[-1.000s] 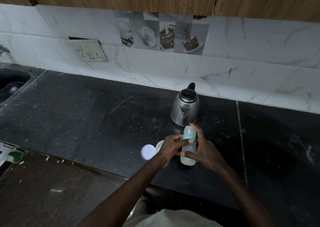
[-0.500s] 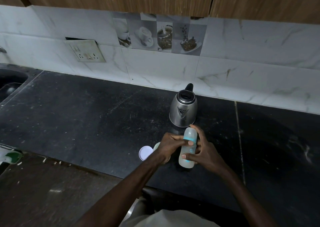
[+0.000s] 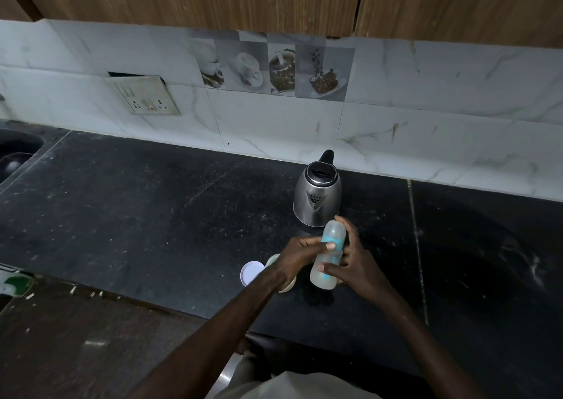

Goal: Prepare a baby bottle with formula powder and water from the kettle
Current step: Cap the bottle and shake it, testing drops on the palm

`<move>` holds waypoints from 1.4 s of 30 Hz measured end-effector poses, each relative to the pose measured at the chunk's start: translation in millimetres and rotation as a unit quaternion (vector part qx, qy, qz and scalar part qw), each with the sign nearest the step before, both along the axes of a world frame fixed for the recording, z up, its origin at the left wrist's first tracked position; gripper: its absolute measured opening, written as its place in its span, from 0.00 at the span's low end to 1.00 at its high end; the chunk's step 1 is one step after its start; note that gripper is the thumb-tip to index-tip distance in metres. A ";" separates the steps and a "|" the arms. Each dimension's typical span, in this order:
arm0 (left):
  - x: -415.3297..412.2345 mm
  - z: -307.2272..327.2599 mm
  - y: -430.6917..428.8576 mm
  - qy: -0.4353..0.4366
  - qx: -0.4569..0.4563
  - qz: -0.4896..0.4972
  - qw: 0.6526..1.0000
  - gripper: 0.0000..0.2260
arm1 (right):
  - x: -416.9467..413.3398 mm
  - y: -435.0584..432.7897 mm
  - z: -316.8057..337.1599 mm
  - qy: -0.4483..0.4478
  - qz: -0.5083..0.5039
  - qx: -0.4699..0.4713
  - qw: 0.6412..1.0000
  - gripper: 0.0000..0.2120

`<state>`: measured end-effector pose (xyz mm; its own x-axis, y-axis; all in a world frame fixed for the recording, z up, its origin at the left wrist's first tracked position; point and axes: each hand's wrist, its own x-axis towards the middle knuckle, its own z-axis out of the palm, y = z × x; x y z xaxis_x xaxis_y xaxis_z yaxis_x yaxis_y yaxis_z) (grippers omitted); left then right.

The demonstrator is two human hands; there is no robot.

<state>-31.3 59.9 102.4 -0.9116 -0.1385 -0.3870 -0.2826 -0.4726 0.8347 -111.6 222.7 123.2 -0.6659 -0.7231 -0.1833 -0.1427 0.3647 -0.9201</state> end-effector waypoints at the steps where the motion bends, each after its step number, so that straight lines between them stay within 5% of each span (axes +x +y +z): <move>1: -0.3 -1.6 -0.8 0.005 0.017 0.001 1.000 0.15 | 0.3 -1.9 0.5 0.010 -0.008 -0.002 1.000 0.52; 5: -1.5 -5.0 1.7 -0.034 0.089 0.107 0.990 0.25 | -4.8 -4.8 13.9 0.055 -0.054 -0.022 0.997 0.53; 9: -5.3 -8.8 2.4 -0.052 0.146 0.208 0.966 0.29 | 4.6 -9.5 18.8 0.074 -0.224 -0.090 0.968 0.54; 13: -5.6 -15.0 10.8 -0.065 0.185 0.249 0.948 0.30 | 14.1 -6.1 15.2 0.116 -0.141 -0.020 0.983 0.54; 17: -9.9 -13.2 16.0 -0.069 0.195 0.254 0.945 0.31 | 0.9 -9.9 34.0 0.081 -0.346 -0.193 0.915 0.50; 21: -14.3 -13.4 22.6 -0.064 0.243 0.270 0.929 0.32 | 11.5 -11.0 27.6 0.111 -0.208 -0.066 0.970 0.53; 26: -18.4 -15.6 25.4 -0.062 0.262 0.265 0.926 0.33 | 8.4 -14.1 35.2 0.085 -0.314 -0.146 0.934 0.53; 30: -18.2 -12.1 32.2 -0.026 0.326 0.244 0.913 0.34 | 33.7 -17.1 14.2 0.097 -0.172 -0.039 0.980 0.54; 42: -12.8 -0.7 30.3 -0.017 0.283 0.225 0.932 0.34 | 6.4 0.3 32.1 0.088 -0.104 -0.075 0.988 0.53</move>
